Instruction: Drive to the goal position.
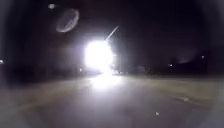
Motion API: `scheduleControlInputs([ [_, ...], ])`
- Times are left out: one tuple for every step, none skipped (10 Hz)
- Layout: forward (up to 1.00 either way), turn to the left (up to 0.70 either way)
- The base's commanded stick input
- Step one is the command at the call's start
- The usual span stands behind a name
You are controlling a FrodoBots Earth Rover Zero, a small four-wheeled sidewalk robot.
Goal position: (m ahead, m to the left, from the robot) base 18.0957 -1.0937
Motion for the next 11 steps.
scheduleControlInputs([
  [1.00,0.21],
  [1.00,0.21],
  [1.00,0.14],
  [1.00,0.04],
  [1.00,0.05],
  [1.00,0.05],
  [1.00,0.05],
  [1.00,0.05],
  [1.00,0.06],
  [1.00,0.11],
  [1.00,0.14],
])
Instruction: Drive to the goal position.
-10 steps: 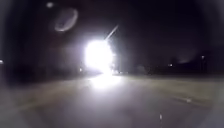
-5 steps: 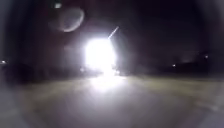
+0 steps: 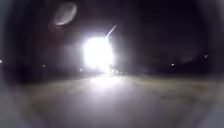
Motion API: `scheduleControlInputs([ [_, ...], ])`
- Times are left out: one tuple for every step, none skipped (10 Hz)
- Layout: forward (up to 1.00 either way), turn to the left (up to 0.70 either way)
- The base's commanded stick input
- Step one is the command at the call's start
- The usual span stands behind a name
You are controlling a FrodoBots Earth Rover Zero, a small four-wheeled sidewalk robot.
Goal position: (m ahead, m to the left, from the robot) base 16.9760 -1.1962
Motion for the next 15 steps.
scheduleControlInputs([
  [1.00,0.10],
  [1.00,0.04],
  [1.00,0.04],
  [1.00,0.05],
  [1.00,0.07],
  [1.00,0.15],
  [1.00,0.15],
  [1.00,0.15],
  [1.00,0.13],
  [1.00,0.11],
  [1.00,0.10],
  [1.00,0.10],
  [1.00,0.10],
  [1.00,0.10],
  [1.00,0.12],
])
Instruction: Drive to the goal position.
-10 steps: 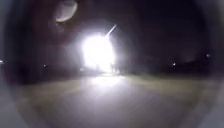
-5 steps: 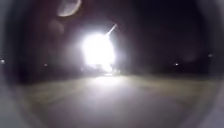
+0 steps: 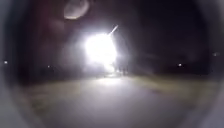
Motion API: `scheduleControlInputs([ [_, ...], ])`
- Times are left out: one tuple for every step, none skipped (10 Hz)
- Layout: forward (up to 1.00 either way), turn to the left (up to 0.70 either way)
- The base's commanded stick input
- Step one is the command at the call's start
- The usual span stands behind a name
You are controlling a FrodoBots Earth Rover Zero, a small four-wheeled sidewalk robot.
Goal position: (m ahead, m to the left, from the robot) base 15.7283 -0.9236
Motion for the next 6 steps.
scheduleControlInputs([
  [1.00,0.14],
  [1.00,0.15],
  [1.00,0.15],
  [1.00,0.15],
  [1.00,0.13],
  [1.00,0.08],
])
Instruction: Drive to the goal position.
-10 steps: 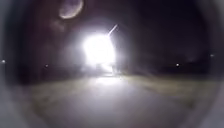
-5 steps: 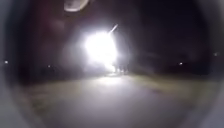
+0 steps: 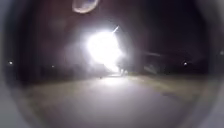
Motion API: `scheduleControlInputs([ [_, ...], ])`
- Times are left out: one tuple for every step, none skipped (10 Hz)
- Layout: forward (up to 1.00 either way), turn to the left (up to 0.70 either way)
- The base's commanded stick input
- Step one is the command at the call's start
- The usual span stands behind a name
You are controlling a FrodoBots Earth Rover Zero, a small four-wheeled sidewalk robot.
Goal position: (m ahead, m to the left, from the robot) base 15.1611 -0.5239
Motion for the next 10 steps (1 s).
scheduleControlInputs([
  [1.00,0.03],
  [1.00,0.03],
  [1.00,0.04],
  [1.00,0.05],
  [1.00,0.05],
  [1.00,0.05],
  [1.00,0.05],
  [1.00,0.04],
  [1.00,0.00],
  [1.00,0.00],
])
